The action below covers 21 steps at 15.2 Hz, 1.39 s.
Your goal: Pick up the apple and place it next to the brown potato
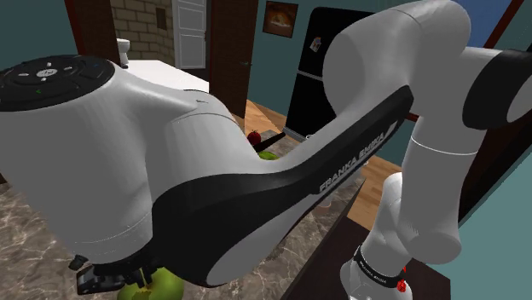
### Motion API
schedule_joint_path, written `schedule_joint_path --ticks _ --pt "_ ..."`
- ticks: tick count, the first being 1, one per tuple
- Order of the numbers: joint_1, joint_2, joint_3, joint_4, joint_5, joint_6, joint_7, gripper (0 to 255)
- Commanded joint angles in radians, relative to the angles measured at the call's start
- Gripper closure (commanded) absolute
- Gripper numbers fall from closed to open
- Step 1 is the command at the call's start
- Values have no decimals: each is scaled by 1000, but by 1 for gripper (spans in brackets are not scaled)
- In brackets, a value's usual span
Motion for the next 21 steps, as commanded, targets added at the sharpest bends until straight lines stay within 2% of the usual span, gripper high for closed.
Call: schedule_joint_path --ticks 1,7,14,15,20,21 --pt "3 8 -1 -18 -8 23 11 255" --pt "8 40 -9 -62 -39 89 40 255" --pt "8 40 -9 -62 -39 89 40 255" --pt "8 40 -9 -62 -39 89 40 0" --pt "8 40 -9 -62 -39 89 40 0" --pt "8 27 -4 -44 -26 61 32 0"
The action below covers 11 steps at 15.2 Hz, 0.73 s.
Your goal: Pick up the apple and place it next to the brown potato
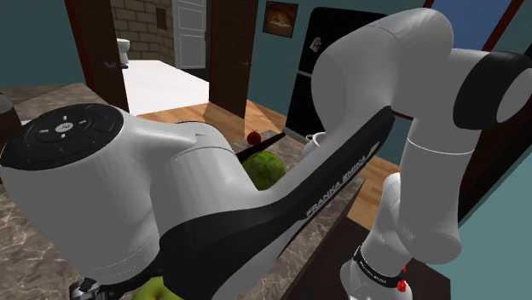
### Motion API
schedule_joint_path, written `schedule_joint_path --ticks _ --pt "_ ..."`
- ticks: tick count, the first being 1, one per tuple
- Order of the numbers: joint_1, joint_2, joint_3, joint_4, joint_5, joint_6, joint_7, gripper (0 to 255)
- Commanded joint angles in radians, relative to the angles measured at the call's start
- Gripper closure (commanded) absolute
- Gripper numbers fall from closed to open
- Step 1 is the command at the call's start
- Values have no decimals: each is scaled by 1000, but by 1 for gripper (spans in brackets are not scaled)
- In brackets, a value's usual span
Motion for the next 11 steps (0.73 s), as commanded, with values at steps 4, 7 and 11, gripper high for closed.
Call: schedule_joint_path --ticks 4,7,11 --pt "4 -37 16 68 36 -96 -21 0" --pt "4 -37 16 68 36 -96 -21 0" --pt "4 -37 16 68 36 -96 -21 0"
